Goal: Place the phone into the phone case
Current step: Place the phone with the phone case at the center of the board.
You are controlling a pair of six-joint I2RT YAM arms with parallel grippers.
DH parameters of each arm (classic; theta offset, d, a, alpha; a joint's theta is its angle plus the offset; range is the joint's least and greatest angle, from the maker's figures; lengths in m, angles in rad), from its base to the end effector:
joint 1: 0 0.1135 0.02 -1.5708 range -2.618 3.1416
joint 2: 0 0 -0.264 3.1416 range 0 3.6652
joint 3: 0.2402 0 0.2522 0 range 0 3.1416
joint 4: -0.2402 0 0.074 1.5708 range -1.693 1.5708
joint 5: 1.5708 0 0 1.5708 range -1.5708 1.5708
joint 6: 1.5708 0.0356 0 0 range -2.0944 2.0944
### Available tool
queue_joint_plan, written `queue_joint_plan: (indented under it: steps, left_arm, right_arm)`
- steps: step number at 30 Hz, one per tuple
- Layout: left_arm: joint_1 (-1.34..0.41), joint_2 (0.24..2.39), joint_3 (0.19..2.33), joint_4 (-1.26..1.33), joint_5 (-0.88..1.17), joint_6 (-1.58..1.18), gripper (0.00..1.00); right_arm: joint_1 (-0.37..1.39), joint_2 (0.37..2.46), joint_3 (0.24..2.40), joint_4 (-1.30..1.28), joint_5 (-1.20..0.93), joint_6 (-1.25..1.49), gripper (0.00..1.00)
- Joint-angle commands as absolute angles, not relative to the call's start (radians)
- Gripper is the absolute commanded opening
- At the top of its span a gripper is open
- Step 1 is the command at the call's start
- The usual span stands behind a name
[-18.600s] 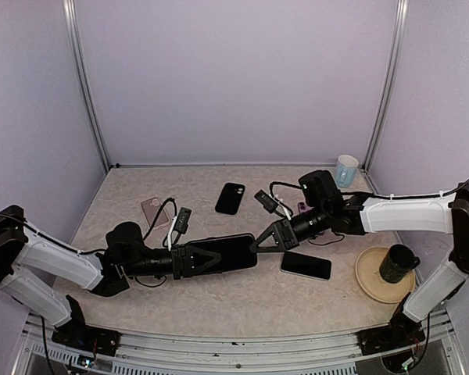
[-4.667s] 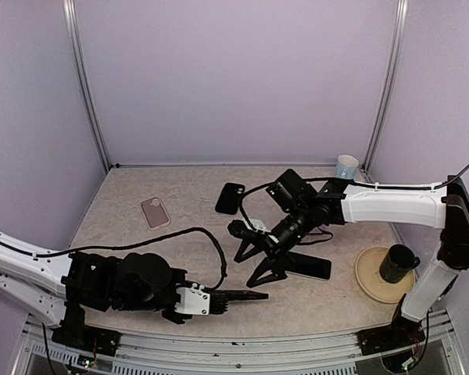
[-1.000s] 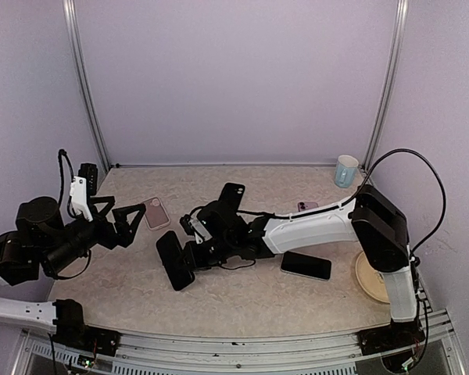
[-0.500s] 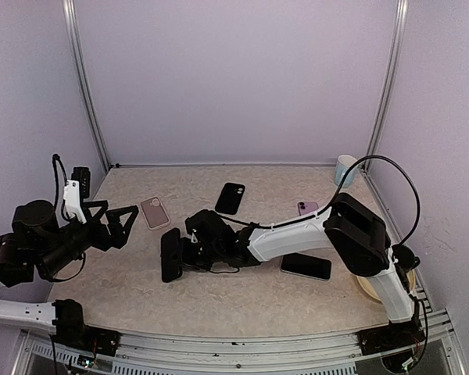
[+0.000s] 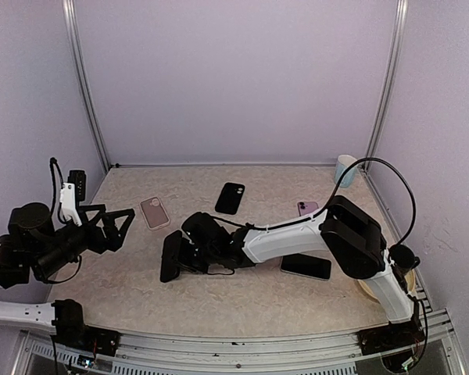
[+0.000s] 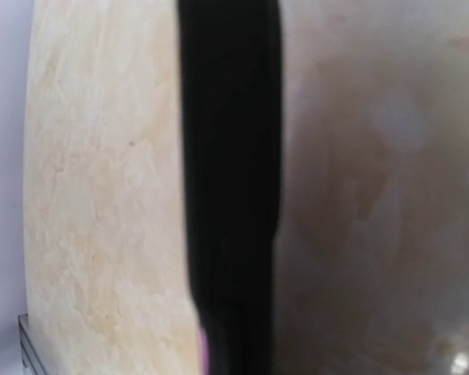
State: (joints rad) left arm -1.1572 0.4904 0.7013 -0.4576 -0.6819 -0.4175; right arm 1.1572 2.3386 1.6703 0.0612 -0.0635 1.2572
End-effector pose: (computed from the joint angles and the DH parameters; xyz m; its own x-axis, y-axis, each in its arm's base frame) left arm 0.0658 -0.0941 0.3230 -0.2784 -0.1490 -0.9488 0.3855 0.8875 -0.2525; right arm 0.2080 0.4796 0.1362 -0.9599 0.1750 -0.2189 -0.0703 0.6059 0.7924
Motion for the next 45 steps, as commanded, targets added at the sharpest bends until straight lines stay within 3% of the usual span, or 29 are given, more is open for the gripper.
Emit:
queue_joint_plan:
  steps: [1, 4, 10, 33, 42, 45]
  left_arm:
    - [-1.154, 0.421, 0.695, -0.470, -0.675, -0.420, 0.99]
    - [-1.154, 0.413, 0.696, -0.468, -0.675, -0.414, 0.99]
    - [-1.154, 0.417, 0.696, -0.471, -0.674, -0.411, 0.99]
    - [-1.154, 0.454, 0.681, -0.449, -0.659, -0.463, 0.99]
    - [-1.154, 0.503, 0.666, -0.443, -0.670, -0.515, 0.99]
    - [-1.154, 0.525, 0.650, -0.407, -0.678, -0.518, 0.99]
  right_arm:
    - [1.169, 2.373, 1.713, 0.036, -0.043, 1.278, 0.05]
    - [1.173, 2.372, 1.710, 0.015, -0.036, 1.286, 0.17]
    - [1.180, 2.361, 1.695, 0.006, -0.026, 1.288, 0.25]
    - [1.185, 2.148, 1.509, -0.173, 0.200, 1.168, 0.43]
    - [1.189, 1.993, 1.509, -0.380, 0.471, 0.836, 0.69]
    - [1.192, 1.924, 1.462, -0.393, 0.559, 0.714, 0.84]
